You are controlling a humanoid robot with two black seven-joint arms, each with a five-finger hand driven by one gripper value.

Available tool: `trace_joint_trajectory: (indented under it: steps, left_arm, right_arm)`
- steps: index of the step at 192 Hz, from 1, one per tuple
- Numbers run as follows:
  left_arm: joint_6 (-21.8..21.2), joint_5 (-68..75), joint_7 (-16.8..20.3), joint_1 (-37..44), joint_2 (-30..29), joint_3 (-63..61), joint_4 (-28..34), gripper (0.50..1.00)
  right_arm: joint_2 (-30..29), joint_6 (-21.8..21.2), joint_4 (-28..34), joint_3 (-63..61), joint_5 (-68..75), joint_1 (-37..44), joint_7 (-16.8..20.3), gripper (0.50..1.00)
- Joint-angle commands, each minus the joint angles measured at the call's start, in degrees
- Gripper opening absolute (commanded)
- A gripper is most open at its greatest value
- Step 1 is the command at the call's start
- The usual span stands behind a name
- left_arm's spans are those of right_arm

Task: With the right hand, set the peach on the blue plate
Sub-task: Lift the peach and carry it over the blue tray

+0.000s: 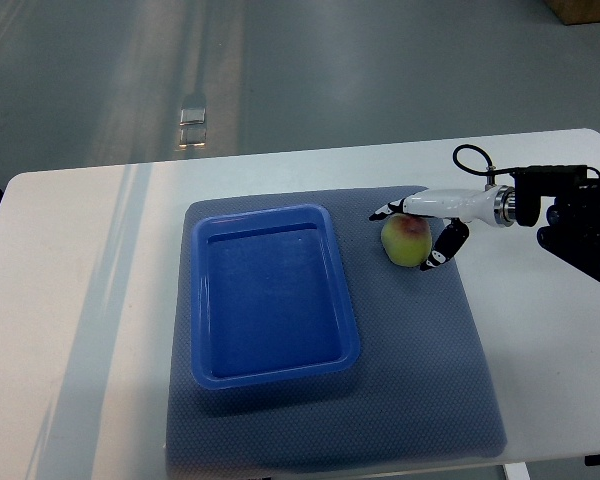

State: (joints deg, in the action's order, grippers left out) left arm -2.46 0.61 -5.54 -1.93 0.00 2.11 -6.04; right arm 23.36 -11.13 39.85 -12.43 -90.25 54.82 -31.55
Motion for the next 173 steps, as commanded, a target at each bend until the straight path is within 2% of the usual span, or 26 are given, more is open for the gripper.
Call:
trace_joint_trajectory:
  steps: [1, 8, 13, 15, 30, 42, 43, 93, 113, 123, 124, 132, 144, 145, 149, 164, 165, 173]
  left_arm:
    - [0.00, 0.00, 0.00, 0.00, 0.00, 0.00, -0.03, 1.000]
    - [0.00, 0.00, 0.00, 0.00, 0.00, 0.00, -0.03, 1.000]
    - [0.00, 0.00, 0.00, 0.00, 0.00, 0.00, -0.03, 1.000]
    - [0.00, 0.00, 0.00, 0.00, 0.00, 0.00, -0.03, 1.000]
    - [0.00, 0.00, 0.00, 0.00, 0.00, 0.00, -0.12, 1.000]
    - [0.00, 0.00, 0.00, 0.09, 0.00, 0.00, -0.12, 1.000]
    - [0.00, 0.00, 0.00, 0.09, 0.00, 0.00, -0.12, 1.000]
    - [0.00, 0.00, 0.00, 0.00, 0.00, 0.00, -0.12, 1.000]
    - [0.00, 0.00, 0.00, 0.00, 0.00, 0.09, -0.03, 1.000]
    - [0.00, 0.00, 0.00, 0.00, 0.00, 0.09, -0.03, 1.000]
    - [0.00, 0.00, 0.00, 0.08, 0.00, 0.09, 0.14, 1.000]
    - [0.00, 0.00, 0.00, 0.08, 0.00, 0.09, 0.23, 1.000]
    - [0.00, 0.00, 0.00, 0.00, 0.00, 0.09, 0.23, 1.000]
    - [-0.09, -0.09, 0.00, 0.08, 0.00, 0.09, 0.23, 1.000]
    - [-0.09, -0.09, 0.00, 0.09, 0.00, 0.09, 0.23, 1.000]
    - [-0.09, -0.09, 0.00, 0.09, 0.00, 0.09, 0.23, 1.000]
    - [-0.26, -0.09, 0.00, 0.09, 0.00, 0.09, 0.23, 1.000]
    - [-0.27, -0.09, 0.00, 0.09, 0.00, 0.09, 0.23, 1.000]
  right_arm:
    - [-0.16, 0.23, -0.65, 0.03, -0.02, -0.07, 0.00, 0.856]
    - [-0.16, 0.23, -0.65, 0.03, -0.02, -0.07, 0.00, 0.827]
    - [-0.16, 0.23, -0.65, 0.03, -0.02, -0.07, 0.00, 0.783]
    - [-0.16, 0.23, -0.65, 0.03, -0.02, -0.07, 0.00, 0.782]
    - [-0.16, 0.23, -0.65, 0.03, -0.02, -0.07, 0.53, 0.654]
    - [-0.16, 0.23, -0.74, 0.03, -0.02, -0.07, 0.70, 0.641]
    - [-0.16, 0.23, -0.74, -0.05, 0.07, 0.02, 0.96, 0.611]
    - [-0.69, 0.06, -0.56, -0.49, 1.12, 3.45, 1.14, 0.607]
    - [-5.17, -0.12, -0.74, -0.76, 1.21, 6.26, 1.41, 0.607]
    - [-5.17, -0.12, -0.74, -0.76, 1.21, 6.26, 1.41, 0.607]
    - [-7.00, -0.03, -0.82, -0.84, 1.21, 6.87, 1.49, 0.609]
    - [-8.59, -0.12, -0.91, -0.84, 1.39, 7.14, 1.58, 0.611]
    - [-8.86, -0.12, -0.91, -0.84, 1.48, 7.23, 1.58, 0.613]
    - [-10.60, -0.47, -1.00, -0.76, 2.69, 7.40, 1.58, 0.619]
    - [-11.32, -0.56, -1.00, -0.67, 3.23, 7.49, 1.58, 0.623]
    - [-12.03, -0.56, -1.00, -0.41, 3.59, 7.58, 1.58, 0.627]
    - [-13.94, -0.56, -1.70, -0.14, 4.02, 7.75, 1.58, 0.633]
    - [-15.45, -0.56, -2.76, -0.14, 4.03, 7.84, 1.58, 0.639]
